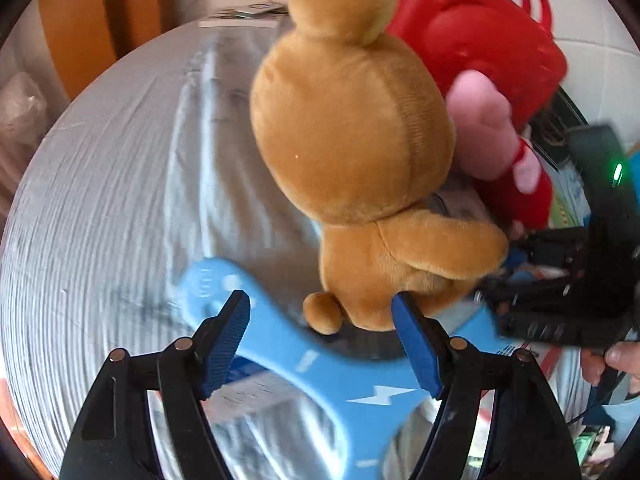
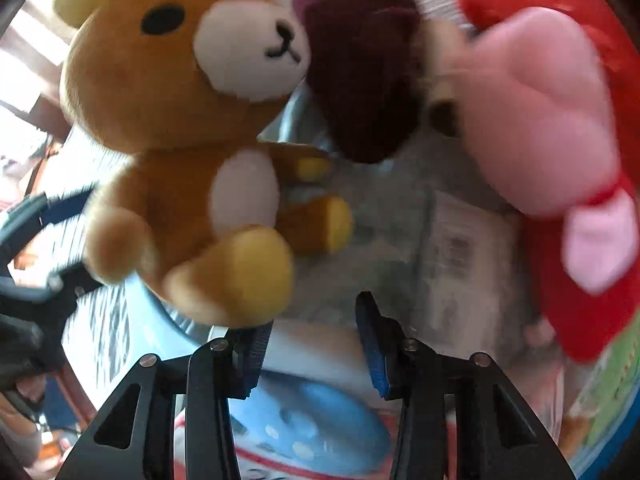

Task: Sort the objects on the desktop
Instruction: 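Grasp the brown teddy bear with the right gripper and lift it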

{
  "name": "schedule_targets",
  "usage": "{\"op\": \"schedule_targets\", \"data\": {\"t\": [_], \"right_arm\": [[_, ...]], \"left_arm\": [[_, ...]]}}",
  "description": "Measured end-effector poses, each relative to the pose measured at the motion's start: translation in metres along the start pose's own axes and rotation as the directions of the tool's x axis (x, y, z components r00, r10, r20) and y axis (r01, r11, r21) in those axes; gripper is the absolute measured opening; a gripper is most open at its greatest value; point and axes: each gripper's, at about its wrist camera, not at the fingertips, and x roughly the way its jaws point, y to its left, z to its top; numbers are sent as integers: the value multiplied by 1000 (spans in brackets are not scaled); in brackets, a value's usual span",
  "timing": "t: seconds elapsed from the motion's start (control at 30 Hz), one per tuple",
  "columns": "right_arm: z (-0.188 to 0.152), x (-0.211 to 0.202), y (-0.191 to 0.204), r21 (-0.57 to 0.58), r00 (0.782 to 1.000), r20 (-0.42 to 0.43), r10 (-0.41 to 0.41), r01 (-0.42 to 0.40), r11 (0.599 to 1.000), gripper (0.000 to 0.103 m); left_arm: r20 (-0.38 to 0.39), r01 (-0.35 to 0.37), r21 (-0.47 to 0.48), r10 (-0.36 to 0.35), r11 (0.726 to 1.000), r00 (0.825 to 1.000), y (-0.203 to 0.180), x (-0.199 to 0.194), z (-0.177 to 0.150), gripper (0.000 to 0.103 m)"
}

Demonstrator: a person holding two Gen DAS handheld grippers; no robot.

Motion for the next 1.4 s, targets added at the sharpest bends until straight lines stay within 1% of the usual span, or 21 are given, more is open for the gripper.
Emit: {"op": "schedule_targets", "data": {"t": [0.07, 0.17, 0.27, 0.37, 0.47, 0.6, 0.67, 0.7, 0.73, 0.8, 0.83, 0.87, 0.9, 0.93, 1.0, 1.07, 1.1, 1.2, 1.27, 1.33, 1.4], "right_arm": [[-6, -15, -11, 77, 998, 62, 10, -15, 997, 42], [-16, -35, -14, 137, 988, 145, 45, -65, 989, 43], [-19, -46, -6, 160, 971, 207, 119, -154, 975, 43], [-7, -51, 8, 182, 951, 268, 153, -206, 961, 47], [7, -51, 26, 185, 943, 283, 174, -232, 955, 54], [24, -45, 35, 195, 944, 279, 173, -233, 953, 54], [35, -26, 32, 200, 954, 271, 131, -189, 961, 55], [33, -23, 32, 208, 957, 269, 108, -167, 964, 57], [37, -13, 30, 229, 960, 266, 89, -153, 961, 64], [30, -5, 23, 268, 961, 258, 99, -169, 949, 79], [29, -1, 20, 282, 959, 260, 116, -190, 940, 80], [29, 0, 18, 283, 957, 261, 128, -202, 938, 74], [30, 0, 19, 270, 951, 265, 158, -231, 935, 39], [30, -3, 21, 249, 945, 272, 184, -253, 935, 29], [34, -16, 27, 178, 963, 264, 61, -110, 978, 27], [41, -33, 23, 116, 956, 292, -16, -19, 993, 26], [46, -46, 20, 89, 945, 318, -75, 49, 995, 26], [58, -70, 18, 23, 915, 362, -177, 181, 983, 26], [63, -71, 14, -14, 931, 319, -179, 193, 981, 31], [54, -69, 10, 5, 933, 305, -192, 200, 980, 47], [38, -69, 11, 52, 933, 313, -179, 171, 984, 53]], "left_arm": [[-11, -17, 2, 17, 1000, 1000, 0, 0, -2, 73], [-20, -111, 7, 111, 994, 994, 10, -1, -7, 73], [-52, -117, -6, 116, 993, 992, 24, 5, -11, 73], [-50, -125, -13, 124, 992, 991, 29, 6, -12, 73], [-18, -106, -27, 105, 994, 994, 38, -7, -14, 73], [18, -146, -23, 146, 989, 989, 54, -25, -15, 73], [23, -153, -37, 154, 987, 988, 63, -28, -14, 73], [24, -155, -47, 156, 987, 987, 67, -29, -16, 73], [26, -156, -54, 158, 986, 987, 69, -30, -19, 73], [31, -160, -61, 162, 985, 986, 70, -28, -15, 73], [35, -157, -62, 159, 986, 987, 73, -27, -8, 73], [35, -153, -63, 155, 986, 987, 71, -26, -16, 73], [31, -145, -58, 147, 988, 989, 70, -23, -13, 73], [28, -141, -51, 143, 989, 989, 76, -21, -12, 73], [27, -130, -33, 131, 991, 991, 68, -17, -8, 73], [27, -95, -15, 96, 995, 995, 61, -11, -3, 73], [24, -79, -10, 80, 997, 997, 54, -9, 0, 73], [29, -53, 20, 52, 998, 998, 32, -6, 8, 73], [48, -59, 50, 57, 997, 997, 19, -14, 9, 73], [85, -109, 89, 102, 990, 991, 13, -24, 10, 73], [130, -172, 115, 157, 978, 979, 14, -35, 12, 74]]}}
